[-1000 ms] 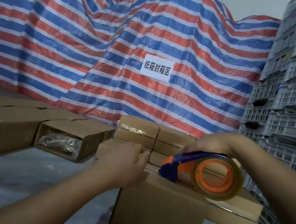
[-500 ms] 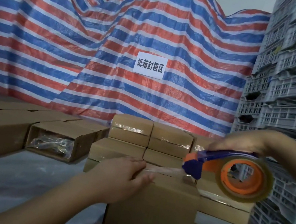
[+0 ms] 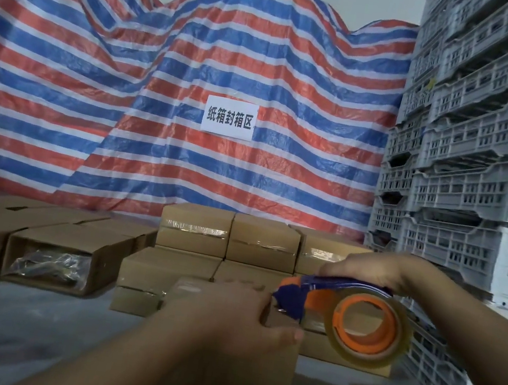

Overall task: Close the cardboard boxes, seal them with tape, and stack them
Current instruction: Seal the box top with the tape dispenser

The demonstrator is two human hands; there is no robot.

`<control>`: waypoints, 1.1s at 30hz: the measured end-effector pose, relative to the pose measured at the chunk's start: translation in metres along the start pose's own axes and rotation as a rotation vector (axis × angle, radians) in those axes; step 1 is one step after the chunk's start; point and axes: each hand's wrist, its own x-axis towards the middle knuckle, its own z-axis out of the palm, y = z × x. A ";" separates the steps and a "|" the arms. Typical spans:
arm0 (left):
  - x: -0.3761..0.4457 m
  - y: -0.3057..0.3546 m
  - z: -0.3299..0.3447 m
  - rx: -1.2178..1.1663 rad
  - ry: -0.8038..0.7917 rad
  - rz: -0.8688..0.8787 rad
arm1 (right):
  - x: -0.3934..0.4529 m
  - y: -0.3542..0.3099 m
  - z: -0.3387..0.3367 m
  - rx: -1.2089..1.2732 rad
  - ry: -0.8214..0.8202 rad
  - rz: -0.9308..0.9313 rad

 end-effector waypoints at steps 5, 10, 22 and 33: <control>0.001 -0.007 0.016 -0.001 0.010 0.021 | 0.004 0.017 0.004 0.139 0.045 0.008; -0.002 -0.006 0.013 -0.004 -0.006 0.030 | 0.000 0.023 -0.005 0.038 0.089 0.002; -0.001 -0.010 0.015 0.028 -0.058 0.020 | -0.030 0.012 -0.008 -0.580 0.169 0.150; -0.008 0.001 0.005 0.033 -0.082 -0.013 | -0.042 -0.055 0.024 -0.961 0.321 0.185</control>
